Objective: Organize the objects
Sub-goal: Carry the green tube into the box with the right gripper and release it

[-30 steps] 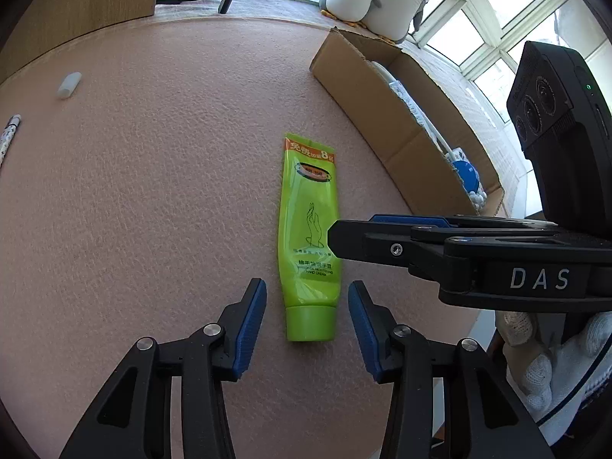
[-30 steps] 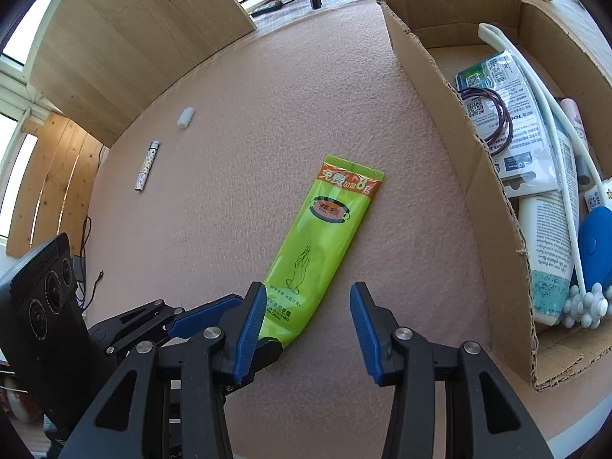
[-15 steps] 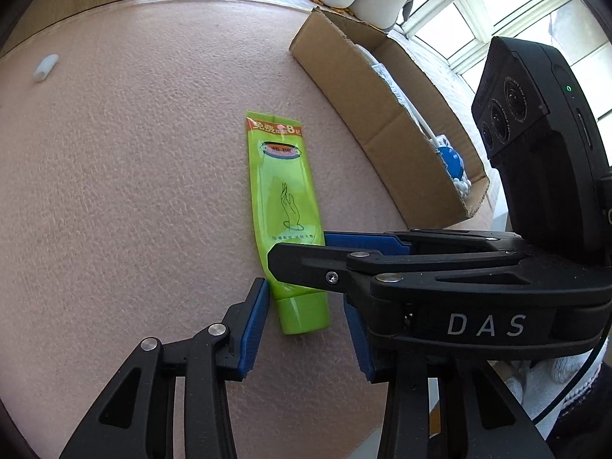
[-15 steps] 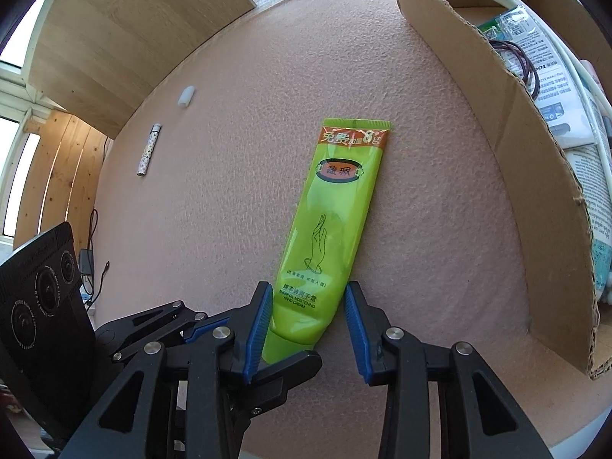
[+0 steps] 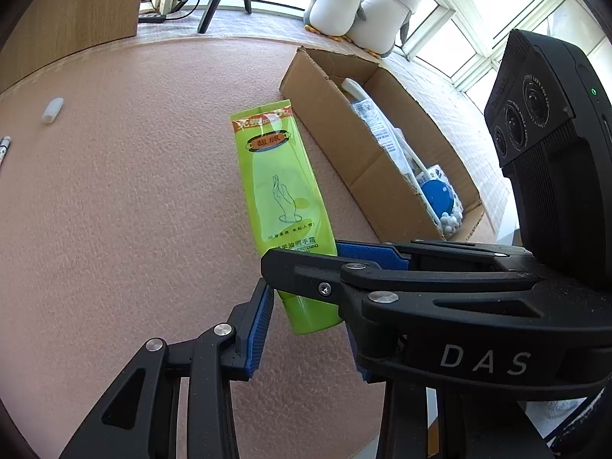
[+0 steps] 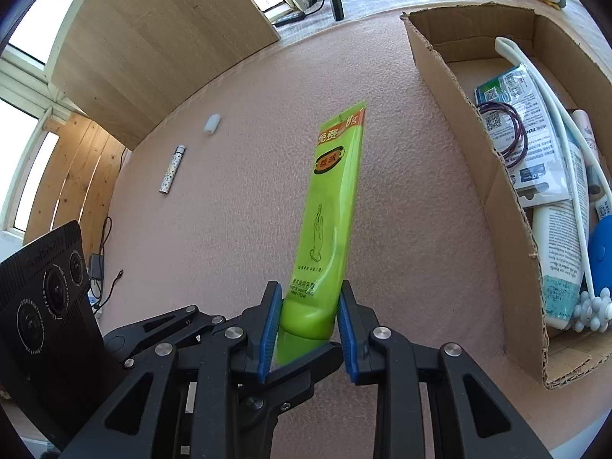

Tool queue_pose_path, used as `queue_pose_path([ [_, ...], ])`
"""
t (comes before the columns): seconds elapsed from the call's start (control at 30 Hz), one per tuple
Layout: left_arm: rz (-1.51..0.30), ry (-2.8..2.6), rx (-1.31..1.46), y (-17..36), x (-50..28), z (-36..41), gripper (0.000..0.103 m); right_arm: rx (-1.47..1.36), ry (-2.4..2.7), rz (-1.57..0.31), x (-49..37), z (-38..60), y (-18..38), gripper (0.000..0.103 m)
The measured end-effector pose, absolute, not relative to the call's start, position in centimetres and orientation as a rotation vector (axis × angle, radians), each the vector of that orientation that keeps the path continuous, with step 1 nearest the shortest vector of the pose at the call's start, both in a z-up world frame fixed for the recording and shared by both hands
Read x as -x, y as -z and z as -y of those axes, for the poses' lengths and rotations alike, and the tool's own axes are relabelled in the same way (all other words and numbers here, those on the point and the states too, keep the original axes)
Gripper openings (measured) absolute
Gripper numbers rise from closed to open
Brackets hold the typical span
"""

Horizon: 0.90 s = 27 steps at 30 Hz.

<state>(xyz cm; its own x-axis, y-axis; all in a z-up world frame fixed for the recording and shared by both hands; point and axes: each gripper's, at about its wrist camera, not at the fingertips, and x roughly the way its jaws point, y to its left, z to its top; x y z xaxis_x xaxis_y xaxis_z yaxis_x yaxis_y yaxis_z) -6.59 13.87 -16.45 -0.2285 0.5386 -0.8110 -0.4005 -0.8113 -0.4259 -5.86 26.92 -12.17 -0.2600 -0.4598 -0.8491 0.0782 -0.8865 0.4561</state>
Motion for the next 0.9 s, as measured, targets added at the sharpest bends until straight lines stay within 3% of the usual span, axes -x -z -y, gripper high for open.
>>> queue_pose_path([
  [0.23,0.186,-2.088,1.359,13.5,7.8,-16.1,0.04,-1.565,2.279,0.478,6.8,-30.0,9.1,0.026],
  [0.4,0.168,-2.084,1.311,13.4,9.5,-22.6,0.039,-1.531,2.333,0.495,7.3,-33.1,7.8,0.026],
  [0.9,0.044,-2.042,1.285,14.0,11.8,-32.9,0.039,-1.544,2.441,0.537,9.1,-41.3,7.9,0.026],
])
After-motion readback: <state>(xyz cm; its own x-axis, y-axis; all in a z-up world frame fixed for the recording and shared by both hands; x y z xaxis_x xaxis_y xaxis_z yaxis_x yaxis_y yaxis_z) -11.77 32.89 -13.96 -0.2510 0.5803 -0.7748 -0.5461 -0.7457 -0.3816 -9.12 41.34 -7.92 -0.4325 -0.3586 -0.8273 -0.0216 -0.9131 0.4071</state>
